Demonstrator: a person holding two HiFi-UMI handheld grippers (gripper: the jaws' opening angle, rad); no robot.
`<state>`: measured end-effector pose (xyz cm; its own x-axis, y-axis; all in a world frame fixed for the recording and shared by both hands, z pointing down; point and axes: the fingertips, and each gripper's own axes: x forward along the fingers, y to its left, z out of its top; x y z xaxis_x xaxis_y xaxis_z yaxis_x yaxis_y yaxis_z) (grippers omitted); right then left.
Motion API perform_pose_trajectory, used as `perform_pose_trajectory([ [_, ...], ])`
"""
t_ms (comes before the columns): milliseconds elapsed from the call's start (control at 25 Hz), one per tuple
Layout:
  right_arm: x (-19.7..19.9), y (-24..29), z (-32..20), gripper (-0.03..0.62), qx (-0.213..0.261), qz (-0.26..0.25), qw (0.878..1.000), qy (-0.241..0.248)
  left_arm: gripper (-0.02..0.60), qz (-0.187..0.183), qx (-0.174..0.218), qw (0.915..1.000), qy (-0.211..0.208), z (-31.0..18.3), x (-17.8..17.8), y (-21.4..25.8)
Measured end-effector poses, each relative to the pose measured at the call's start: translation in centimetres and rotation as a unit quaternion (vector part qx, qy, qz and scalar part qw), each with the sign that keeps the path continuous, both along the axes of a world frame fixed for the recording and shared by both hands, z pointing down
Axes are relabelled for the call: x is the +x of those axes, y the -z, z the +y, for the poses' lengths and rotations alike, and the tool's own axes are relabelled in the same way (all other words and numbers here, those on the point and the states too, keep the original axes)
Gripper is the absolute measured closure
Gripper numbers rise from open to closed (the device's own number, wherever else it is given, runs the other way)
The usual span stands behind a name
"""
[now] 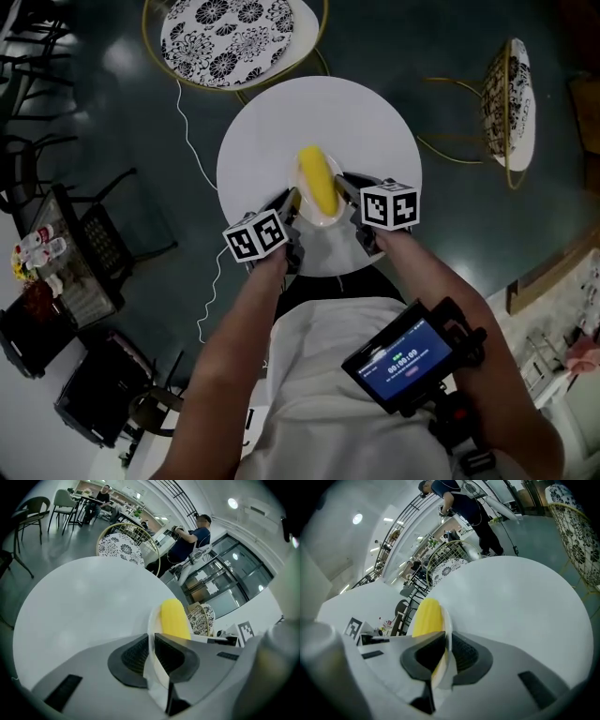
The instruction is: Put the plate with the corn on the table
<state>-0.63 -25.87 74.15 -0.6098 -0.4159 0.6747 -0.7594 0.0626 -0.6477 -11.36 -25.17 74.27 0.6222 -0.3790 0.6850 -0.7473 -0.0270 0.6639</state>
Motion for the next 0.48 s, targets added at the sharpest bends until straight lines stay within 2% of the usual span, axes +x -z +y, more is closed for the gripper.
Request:
perform_pose_trajectory([
  [320,0.0,-0.6,-1.8,0.553,0.004,0.034,0.999,0.013,0.549,-0.024,-0.005,0.9996,-0.012,-1.9,0.3,-0.9],
  [480,0.0,-1.0,-2.2,0.553,0.008,0.056,0.998,0.021,0.549,-0.052,-0.005,0.9983,-0.025,-2.3,0.3,-1.2],
])
